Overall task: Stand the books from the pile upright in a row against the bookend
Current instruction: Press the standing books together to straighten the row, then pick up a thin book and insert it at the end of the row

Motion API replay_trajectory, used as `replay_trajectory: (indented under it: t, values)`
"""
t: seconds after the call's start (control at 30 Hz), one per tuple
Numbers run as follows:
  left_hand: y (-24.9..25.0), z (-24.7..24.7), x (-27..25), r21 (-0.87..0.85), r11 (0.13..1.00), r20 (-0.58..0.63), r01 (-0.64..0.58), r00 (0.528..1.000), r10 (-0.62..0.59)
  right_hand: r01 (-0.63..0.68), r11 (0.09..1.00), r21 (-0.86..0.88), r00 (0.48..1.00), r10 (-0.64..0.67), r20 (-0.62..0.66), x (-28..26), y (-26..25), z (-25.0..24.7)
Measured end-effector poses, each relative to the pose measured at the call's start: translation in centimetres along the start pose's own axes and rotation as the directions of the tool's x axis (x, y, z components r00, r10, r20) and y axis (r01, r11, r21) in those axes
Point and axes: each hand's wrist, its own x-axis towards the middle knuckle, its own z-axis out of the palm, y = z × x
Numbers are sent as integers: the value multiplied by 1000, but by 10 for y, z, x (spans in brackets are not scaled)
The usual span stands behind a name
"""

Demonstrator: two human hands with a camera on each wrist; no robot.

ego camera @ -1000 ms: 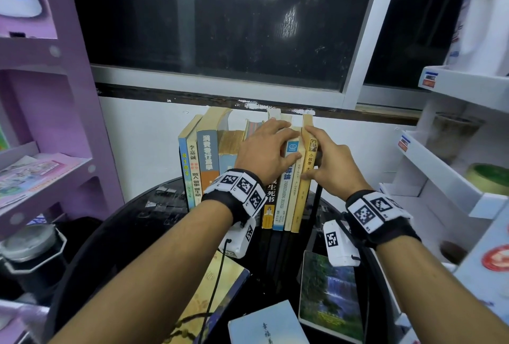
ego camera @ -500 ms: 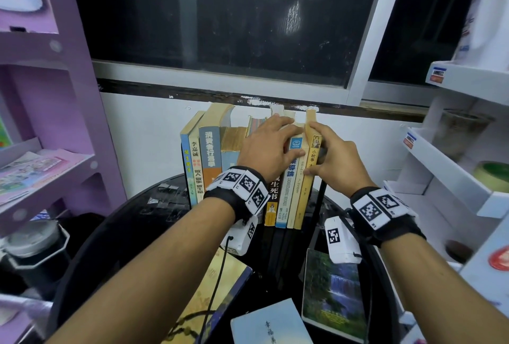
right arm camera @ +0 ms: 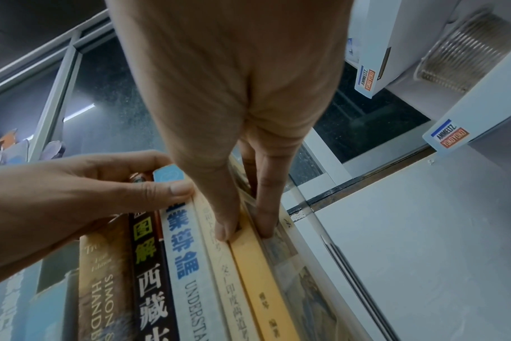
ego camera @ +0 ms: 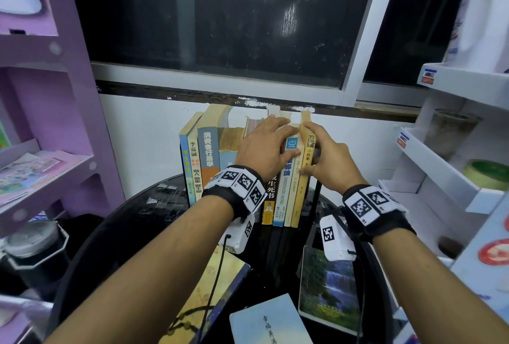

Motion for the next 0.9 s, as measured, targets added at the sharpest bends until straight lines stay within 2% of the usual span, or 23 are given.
replay_trajectory:
  t: [0.33, 0.63, 0.77, 0.9]
  values:
    - [2, -7, -7, -98, 995, 52, 1, 999, 4, -16, 998, 65, 1000, 15, 22, -22, -3, -2]
    - [3, -30, -42, -154, 988, 52, 6, 999, 2, -42, 998, 55, 999, 41, 24, -59, -15, -7]
    - [6, -37, -67, -129, 991, 90, 21, 996, -10, -83, 997, -7, 988, 83, 132, -81, -18, -5]
    - [15, -38, -97, -122, 990, 254, 68, 966, -35, -97, 985, -145, 942, 138, 305, -103, -13, 5]
